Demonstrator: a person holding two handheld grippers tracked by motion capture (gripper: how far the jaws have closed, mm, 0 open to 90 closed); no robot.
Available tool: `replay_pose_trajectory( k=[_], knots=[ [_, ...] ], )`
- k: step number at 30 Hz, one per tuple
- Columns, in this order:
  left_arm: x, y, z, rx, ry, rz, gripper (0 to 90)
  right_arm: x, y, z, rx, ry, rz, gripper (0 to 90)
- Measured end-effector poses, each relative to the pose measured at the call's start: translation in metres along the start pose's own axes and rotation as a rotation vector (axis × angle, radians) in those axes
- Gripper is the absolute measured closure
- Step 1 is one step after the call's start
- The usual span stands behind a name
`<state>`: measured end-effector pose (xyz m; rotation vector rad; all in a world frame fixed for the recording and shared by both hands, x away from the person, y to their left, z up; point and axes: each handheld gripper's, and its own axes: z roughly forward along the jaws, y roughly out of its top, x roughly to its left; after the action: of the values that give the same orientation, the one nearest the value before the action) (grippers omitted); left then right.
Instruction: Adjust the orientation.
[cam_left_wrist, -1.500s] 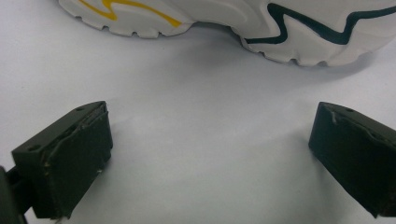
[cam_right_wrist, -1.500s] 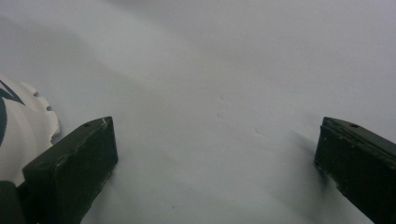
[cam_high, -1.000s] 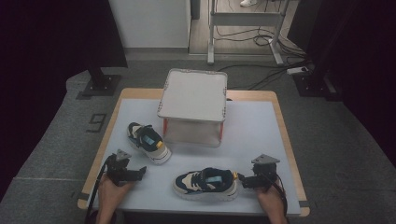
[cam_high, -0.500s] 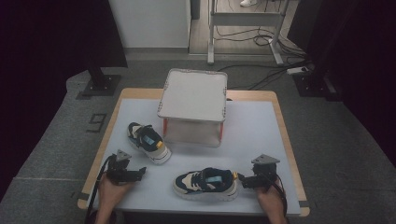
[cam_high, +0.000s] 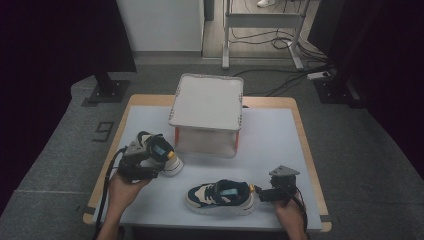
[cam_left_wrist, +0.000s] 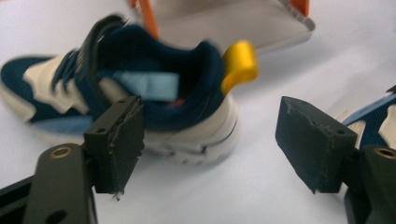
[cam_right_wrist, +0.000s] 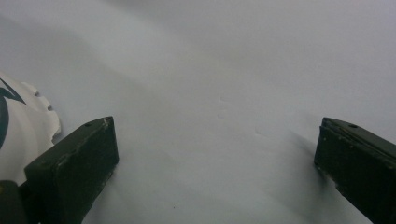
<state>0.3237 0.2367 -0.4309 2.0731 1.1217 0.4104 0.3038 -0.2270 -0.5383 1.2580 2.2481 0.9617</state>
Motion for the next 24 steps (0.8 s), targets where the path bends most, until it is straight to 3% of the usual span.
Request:
replay_pose_trajectory(
  k=[3, 7, 8, 10, 13, 16, 19, 24],
  knots=[
    [-0.006, 0.015, 0.017, 0.016, -0.015, 0.013, 25.7, 0.000, 0.000, 0.000, 0.000, 0.000, -0.001, 0.0],
    [-0.003, 0.022, 0.031, 0.018, -0.021, 0.000, 32.2, 0.000, 0.000, 0.000, 0.000, 0.000, 0.000, 0.0],
    [-0.002, 0.026, 0.039, 0.027, 0.004, -0.010, 34.3, 0.000, 0.000, 0.000, 0.000, 0.000, -0.001, 0.0],
    [-0.001, 0.027, 0.042, 0.030, 0.006, -0.014, 37.4, 0.000, 0.000, 0.000, 0.000, 0.000, -0.001, 0.0],
    [-0.003, 0.027, 0.052, 0.042, -0.002, 0.004, 58.5, 0.000, 0.000, 0.000, 0.000, 0.000, 0.000, 0.0],
    [-0.005, 0.026, 0.051, 0.039, 0.031, 0.029, 68.2, 0.000, 0.000, 0.000, -0.001, 0.000, -0.001, 0.0],
    [-0.004, 0.025, 0.046, 0.065, 0.020, 0.062, 70.1, 0.000, 0.000, 0.000, -0.001, 0.001, -0.001, 0.0],
    [-0.004, 0.019, 0.034, 0.104, 0.011, 0.080, 69.5, 0.000, 0.000, 0.000, -0.001, 0.002, -0.002, 0.0]
  ],
)
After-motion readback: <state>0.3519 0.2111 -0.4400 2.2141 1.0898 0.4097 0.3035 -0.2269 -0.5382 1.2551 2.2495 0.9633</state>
